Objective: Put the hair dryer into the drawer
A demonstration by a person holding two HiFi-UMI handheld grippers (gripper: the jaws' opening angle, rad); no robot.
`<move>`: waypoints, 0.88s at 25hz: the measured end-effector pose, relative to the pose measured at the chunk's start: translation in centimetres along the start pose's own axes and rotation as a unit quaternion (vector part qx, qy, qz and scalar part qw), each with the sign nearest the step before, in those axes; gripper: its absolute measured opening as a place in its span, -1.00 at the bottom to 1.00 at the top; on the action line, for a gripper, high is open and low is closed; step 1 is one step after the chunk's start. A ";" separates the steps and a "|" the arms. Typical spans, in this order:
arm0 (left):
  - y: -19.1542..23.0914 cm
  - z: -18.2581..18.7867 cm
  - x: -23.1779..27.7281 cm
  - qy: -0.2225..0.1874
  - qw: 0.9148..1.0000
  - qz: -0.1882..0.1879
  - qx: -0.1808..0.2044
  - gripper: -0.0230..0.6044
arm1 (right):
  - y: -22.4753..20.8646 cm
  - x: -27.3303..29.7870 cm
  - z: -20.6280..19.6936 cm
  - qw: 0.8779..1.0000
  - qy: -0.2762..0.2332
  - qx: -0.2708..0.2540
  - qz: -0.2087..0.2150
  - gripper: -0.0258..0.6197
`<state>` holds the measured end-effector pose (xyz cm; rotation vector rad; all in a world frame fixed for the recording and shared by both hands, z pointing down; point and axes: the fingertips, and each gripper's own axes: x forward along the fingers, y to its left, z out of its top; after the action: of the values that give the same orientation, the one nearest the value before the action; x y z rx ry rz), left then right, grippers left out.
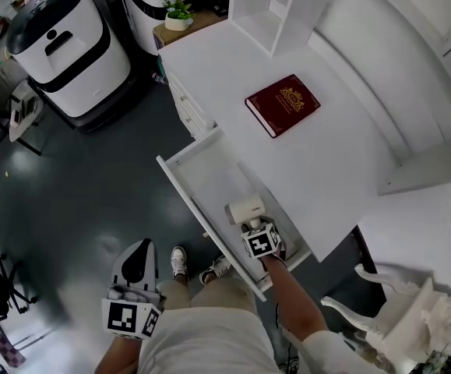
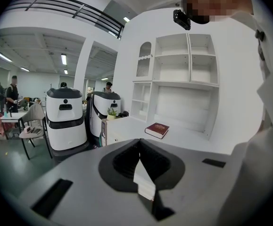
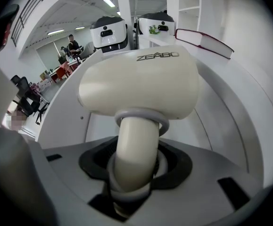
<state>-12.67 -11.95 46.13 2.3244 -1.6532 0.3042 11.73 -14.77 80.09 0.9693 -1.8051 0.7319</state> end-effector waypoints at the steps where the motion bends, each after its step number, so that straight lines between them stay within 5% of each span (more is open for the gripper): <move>1: 0.0 -0.1 0.0 0.001 1.000 0.000 -0.001 -0.88 | 0.0 0.2 0.0 1.000 0.004 0.001 0.001 -0.29; 22: -0.1 -0.1 1.4 0.008 1.000 -0.008 -0.007 -0.88 | -0.1 2.0 0.3 0.998 0.057 -0.023 -0.011 -0.28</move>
<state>-12.10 -13.06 46.70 2.3173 -1.6242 0.3051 11.14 -15.67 81.81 0.8976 -1.7017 0.7153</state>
